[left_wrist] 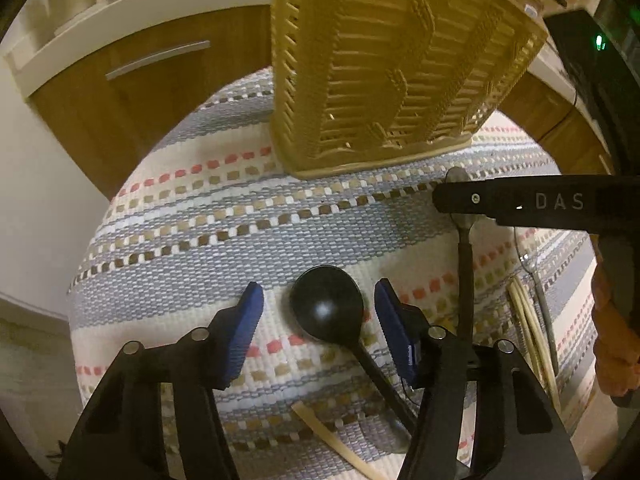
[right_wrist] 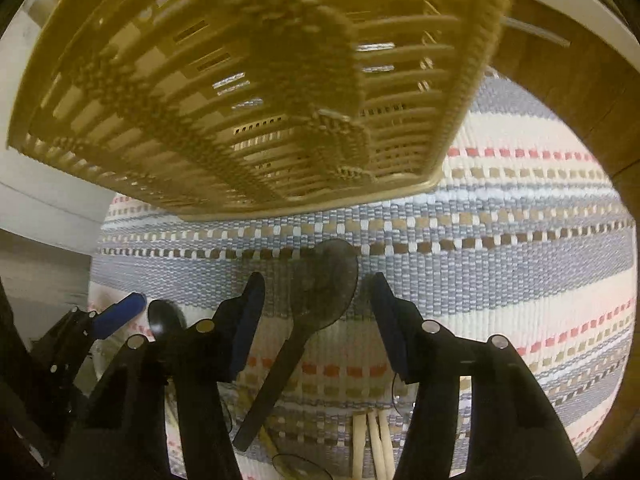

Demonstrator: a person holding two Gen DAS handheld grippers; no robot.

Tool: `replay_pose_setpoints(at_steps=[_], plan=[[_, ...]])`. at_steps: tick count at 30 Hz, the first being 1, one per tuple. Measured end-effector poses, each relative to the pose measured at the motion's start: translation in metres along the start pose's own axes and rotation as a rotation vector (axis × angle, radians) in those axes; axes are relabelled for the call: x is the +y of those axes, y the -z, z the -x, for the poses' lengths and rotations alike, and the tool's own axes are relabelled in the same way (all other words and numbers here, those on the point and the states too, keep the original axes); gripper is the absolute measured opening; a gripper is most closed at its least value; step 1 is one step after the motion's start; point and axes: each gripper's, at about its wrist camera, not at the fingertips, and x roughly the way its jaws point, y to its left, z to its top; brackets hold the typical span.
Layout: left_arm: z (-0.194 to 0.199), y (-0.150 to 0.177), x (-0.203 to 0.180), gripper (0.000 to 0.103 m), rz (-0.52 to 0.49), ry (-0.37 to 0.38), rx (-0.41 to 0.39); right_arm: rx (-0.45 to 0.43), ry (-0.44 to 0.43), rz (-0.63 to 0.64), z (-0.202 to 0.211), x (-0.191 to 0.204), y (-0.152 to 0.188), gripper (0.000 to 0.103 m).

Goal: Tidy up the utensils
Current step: 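Grasp the black ladle with the left tool while the right tool grasps a clear spoon, then carry the ladle into the basket with left tool while right tool drops its spoon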

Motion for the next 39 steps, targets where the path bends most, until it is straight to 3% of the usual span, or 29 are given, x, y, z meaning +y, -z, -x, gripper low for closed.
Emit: replay_pose_setpoints(at_steps=[4,9,10,16,22,24,32,39], plan=[[-0.009,-0.013,-0.011,0.05,-0.021,-0.062,0.014,-0.011,0.063,0.033,-0.005,0.015,0.003,0.05],[-0.016,-0.022,-0.033,0.041,-0.035,-0.129,0.022,-0.042,0.161,0.099,-0.016,0.038,0.01,0.034],[-0.016,-0.023,-0.036,0.036,-0.037,-0.132,0.021,-0.046,0.162,0.106,-0.018,0.042,0.013,0.033],[-0.008,-0.019,-0.05,0.035,-0.034,-0.154,-0.019,-0.07,0.152,0.149,-0.025,0.045,0.031,0.031],[0.051,-0.017,-0.061,0.034,-0.005,-0.104,-0.228,-0.176,0.046,0.167,0.0,0.03,0.046,0.03],[0.07,-0.01,-0.062,0.034,-0.007,-0.098,-0.293,-0.24,-0.014,0.171,0.019,0.024,0.058,0.03],[0.16,-0.019,-0.077,0.034,-0.006,-0.098,-0.563,-0.531,-0.099,0.207,0.096,0.024,0.079,0.03],[0.212,-0.055,-0.084,0.035,-0.029,-0.224,-0.743,-0.751,-0.087,0.241,0.202,0.014,0.059,0.03]])
